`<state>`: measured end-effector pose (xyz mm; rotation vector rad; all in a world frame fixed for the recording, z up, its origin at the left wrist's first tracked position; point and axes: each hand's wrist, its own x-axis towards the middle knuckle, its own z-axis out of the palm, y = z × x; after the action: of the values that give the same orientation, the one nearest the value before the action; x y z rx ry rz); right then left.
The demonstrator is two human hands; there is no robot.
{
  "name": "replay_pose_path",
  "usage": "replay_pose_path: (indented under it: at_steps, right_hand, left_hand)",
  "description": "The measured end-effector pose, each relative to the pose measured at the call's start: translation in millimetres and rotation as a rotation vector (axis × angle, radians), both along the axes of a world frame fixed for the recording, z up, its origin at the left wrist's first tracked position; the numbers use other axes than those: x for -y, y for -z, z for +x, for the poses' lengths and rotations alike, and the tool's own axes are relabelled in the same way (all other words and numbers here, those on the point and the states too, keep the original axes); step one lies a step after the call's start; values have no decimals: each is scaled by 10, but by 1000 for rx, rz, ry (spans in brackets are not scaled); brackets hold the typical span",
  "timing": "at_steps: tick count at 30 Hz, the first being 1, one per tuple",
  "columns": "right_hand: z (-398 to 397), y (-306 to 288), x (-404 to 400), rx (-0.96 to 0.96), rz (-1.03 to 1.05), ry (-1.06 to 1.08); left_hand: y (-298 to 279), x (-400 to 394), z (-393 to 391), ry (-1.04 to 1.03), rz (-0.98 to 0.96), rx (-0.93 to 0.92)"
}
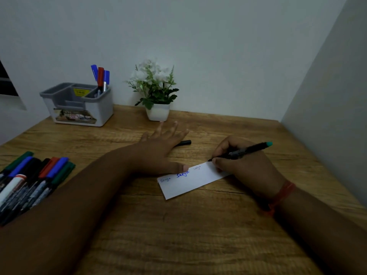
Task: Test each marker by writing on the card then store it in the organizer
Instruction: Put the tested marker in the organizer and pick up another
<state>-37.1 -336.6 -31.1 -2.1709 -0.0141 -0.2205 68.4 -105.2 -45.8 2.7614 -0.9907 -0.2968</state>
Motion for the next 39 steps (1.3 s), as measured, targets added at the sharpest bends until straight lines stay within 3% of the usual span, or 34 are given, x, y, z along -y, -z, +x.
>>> replay_pose_path:
  at_steps: [39]
  right_hand:
    - [44,69,-5,4,-15,36]
  left_hand:
    - [-12,18,-11,-12,142,73]
